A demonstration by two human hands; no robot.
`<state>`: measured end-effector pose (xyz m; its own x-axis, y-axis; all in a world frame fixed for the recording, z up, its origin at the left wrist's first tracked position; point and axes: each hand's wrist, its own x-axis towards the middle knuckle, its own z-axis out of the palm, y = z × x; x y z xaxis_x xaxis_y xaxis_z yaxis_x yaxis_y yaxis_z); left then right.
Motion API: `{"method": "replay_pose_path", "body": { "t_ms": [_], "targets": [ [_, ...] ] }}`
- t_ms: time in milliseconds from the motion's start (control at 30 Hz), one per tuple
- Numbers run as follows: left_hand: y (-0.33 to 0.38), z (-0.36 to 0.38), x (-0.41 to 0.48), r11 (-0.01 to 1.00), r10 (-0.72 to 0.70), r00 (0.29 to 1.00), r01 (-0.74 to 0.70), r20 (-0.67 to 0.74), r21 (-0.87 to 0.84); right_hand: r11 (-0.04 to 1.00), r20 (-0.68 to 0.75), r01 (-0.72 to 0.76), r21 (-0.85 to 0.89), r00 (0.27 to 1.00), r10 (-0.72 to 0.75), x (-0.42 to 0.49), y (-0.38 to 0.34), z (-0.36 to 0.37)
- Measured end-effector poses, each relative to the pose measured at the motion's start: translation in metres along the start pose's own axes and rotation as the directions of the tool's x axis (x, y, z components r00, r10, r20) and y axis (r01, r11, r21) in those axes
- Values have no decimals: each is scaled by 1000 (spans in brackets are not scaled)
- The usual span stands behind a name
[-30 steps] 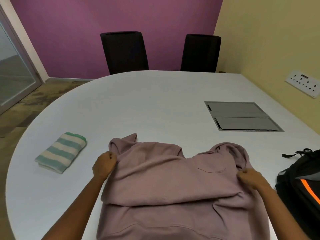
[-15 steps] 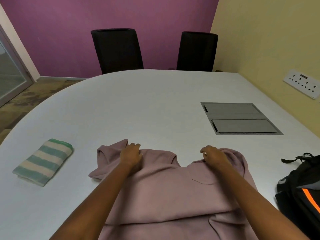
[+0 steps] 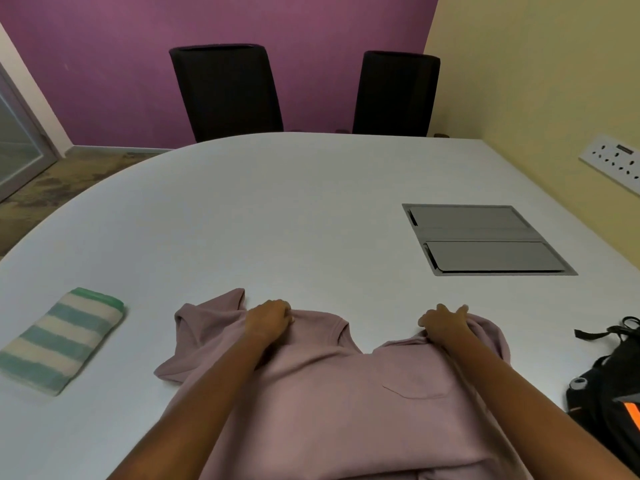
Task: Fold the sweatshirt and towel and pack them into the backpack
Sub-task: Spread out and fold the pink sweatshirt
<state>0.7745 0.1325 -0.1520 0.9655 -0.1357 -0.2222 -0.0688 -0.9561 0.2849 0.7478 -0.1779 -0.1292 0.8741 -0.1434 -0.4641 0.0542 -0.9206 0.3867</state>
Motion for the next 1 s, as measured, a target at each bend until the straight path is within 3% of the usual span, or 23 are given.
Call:
{"method": "replay_pose_path", "body": {
  "t_ms": [100,167,267,333,500,567,633,733,833,933,1000],
  "targets": [
    [2,-23,10,993,-14,988,-4,-151,-116,991,-66,35,-133,997,-44,5,4,1],
    [4,-45,16,987,-31,970,-9,-242,-159,990,-102,62,-130,992,-76,7,11,-6],
    [1,-82,28,980,-55,920,-25,-388,-199,997,-174,43,64,984,-31,7,31,-35],
    [-4,-109,40,966,-87,872,-45,-482,-256,965,-255,-3,263,964,73,3,48,-63],
    [-11,-170,71,901,-237,733,-78,-637,-426,756,-514,81,650,779,359,7,75,-124],
    [-7,-182,77,844,-344,688,-71,-639,-531,608,-535,177,774,697,478,16,71,-136],
    [-4,-183,81,786,-401,688,-80,-605,-613,471,-508,253,845,654,560,26,58,-141],
    [-1,-153,75,809,-293,786,-100,-545,-579,405,-502,326,854,721,478,35,29,-127],
    [4,-99,52,892,-158,832,-111,-531,-439,503,-511,331,799,814,275,36,-3,-95],
    [8,-38,17,968,-10,867,-117,-498,-223,618,-399,225,753,904,157,24,-34,-53],
    [9,2,-7,986,27,921,-89,-388,-141,712,-361,191,675,928,94,11,-52,-24]
  ]
}}
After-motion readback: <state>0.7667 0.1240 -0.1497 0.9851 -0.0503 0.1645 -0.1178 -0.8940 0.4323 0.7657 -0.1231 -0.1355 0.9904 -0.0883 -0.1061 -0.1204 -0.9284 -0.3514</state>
